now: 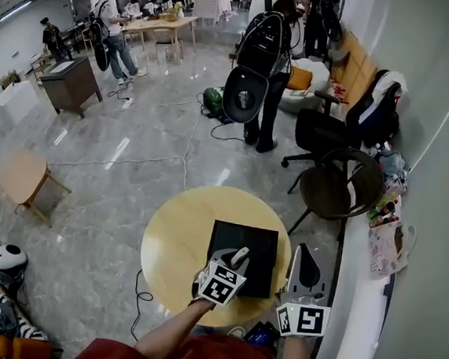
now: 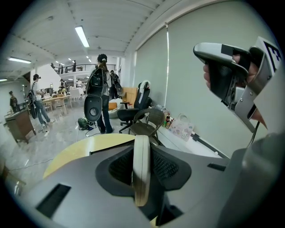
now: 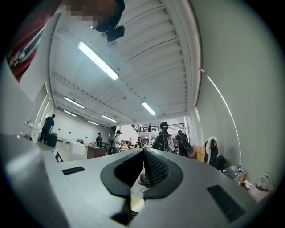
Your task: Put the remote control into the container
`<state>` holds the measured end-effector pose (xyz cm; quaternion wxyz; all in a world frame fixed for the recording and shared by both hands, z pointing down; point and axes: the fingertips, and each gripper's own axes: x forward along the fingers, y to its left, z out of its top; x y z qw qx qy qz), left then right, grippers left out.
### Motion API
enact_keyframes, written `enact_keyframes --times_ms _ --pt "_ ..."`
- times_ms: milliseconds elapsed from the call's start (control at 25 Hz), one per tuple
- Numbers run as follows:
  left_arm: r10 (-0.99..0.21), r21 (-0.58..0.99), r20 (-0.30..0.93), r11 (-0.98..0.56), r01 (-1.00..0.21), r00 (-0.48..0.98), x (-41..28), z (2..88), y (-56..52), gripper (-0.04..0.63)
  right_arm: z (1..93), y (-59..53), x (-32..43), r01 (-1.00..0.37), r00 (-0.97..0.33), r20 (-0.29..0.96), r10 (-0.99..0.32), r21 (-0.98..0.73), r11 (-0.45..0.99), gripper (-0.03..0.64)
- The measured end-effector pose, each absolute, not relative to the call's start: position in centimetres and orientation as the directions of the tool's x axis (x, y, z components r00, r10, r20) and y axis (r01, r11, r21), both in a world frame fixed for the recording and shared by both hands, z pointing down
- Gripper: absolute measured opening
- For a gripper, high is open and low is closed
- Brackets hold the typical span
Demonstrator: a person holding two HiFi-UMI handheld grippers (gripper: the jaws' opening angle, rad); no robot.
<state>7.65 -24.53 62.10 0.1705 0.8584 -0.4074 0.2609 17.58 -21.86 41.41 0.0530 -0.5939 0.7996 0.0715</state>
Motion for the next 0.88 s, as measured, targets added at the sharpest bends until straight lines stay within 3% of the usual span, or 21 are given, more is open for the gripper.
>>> enact_keyframes --times_ms 880 --pt "-0.442 0.075 0.762 -0.666 -0.742 0.473 7.9 70.3 -23.8 0.110 41.6 -22.2 17.8 -0.960 -0.278 -0.150 -0.949 0.062 0.272 0.023"
